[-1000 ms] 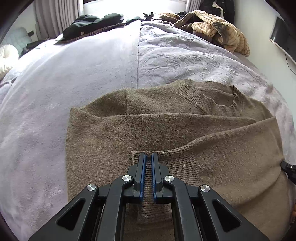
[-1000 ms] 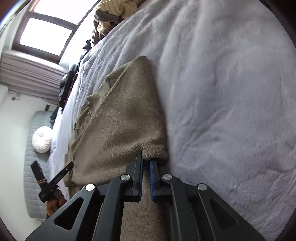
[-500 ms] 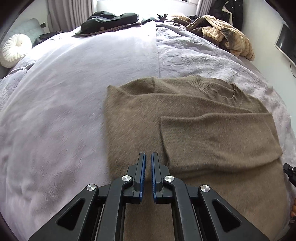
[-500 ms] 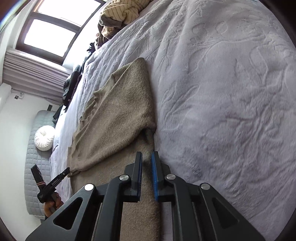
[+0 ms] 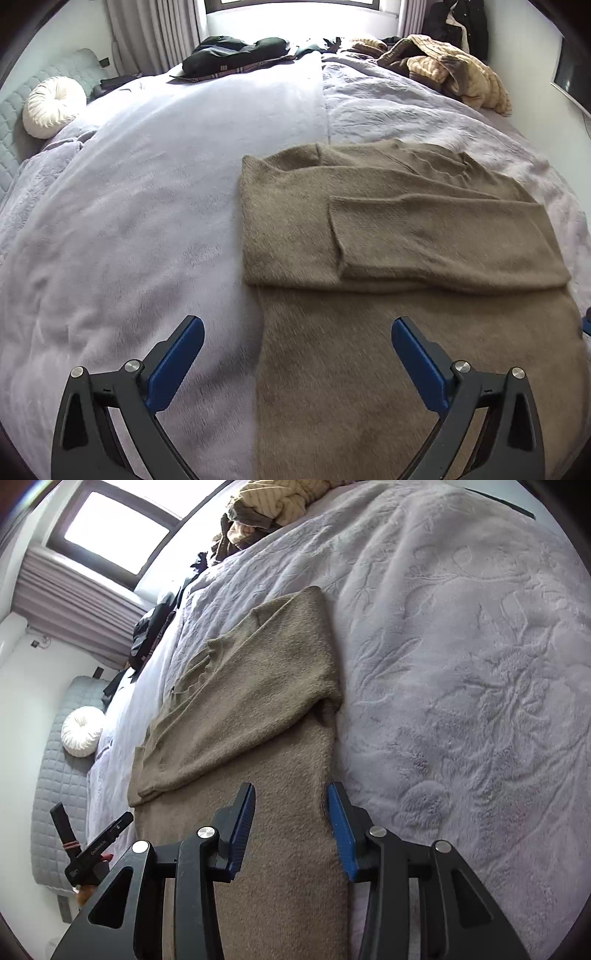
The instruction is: Fold small clothes
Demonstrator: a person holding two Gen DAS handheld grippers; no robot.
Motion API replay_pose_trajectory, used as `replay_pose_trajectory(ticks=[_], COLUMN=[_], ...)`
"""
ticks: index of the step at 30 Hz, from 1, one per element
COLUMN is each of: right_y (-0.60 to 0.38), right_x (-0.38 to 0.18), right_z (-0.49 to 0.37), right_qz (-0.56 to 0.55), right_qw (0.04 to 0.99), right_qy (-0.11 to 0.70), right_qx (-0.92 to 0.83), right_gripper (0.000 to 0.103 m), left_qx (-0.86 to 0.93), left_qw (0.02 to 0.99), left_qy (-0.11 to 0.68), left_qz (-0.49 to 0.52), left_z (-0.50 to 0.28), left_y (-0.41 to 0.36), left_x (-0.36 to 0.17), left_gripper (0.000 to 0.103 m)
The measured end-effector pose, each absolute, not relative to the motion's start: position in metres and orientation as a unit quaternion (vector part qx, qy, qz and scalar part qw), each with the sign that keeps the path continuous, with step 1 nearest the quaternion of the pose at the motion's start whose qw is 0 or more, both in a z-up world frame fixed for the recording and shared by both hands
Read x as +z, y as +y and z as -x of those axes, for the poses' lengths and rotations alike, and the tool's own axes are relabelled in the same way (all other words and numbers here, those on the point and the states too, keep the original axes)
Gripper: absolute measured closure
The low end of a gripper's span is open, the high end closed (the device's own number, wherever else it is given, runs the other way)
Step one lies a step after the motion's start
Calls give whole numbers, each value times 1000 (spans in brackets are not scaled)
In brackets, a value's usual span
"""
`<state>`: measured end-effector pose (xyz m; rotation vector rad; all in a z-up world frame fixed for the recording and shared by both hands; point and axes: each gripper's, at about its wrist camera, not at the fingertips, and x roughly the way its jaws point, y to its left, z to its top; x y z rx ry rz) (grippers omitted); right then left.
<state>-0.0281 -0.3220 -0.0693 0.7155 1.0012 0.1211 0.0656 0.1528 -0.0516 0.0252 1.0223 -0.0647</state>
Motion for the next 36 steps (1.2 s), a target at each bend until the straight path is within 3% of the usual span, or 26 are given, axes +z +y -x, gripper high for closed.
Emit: replay_pose_trajectory(ticks=[3,11,24,36], right_y=[-317,-299,-283,-298], right_x=[-63,-53,-59,-62], right_z=[35,66,129,193], right_qz=[-335,-327,-335,-336], right_qw=[817,819,816,821], right_qy=[465,463,459,437], right_qx=[68,91,109,148], right_gripper=[49,49,47,47], left_qx=[-36,-33,-40,-149], left_qw=[873,865,861,826], left_qy=[487,501,502,524], left_qz=[-2,-9,75,144], left_z=[-54,-10,79,137], left_y=[156,163,208,202], left_x=[-46,-51,-53,-68], left_gripper=[1,1,1,1])
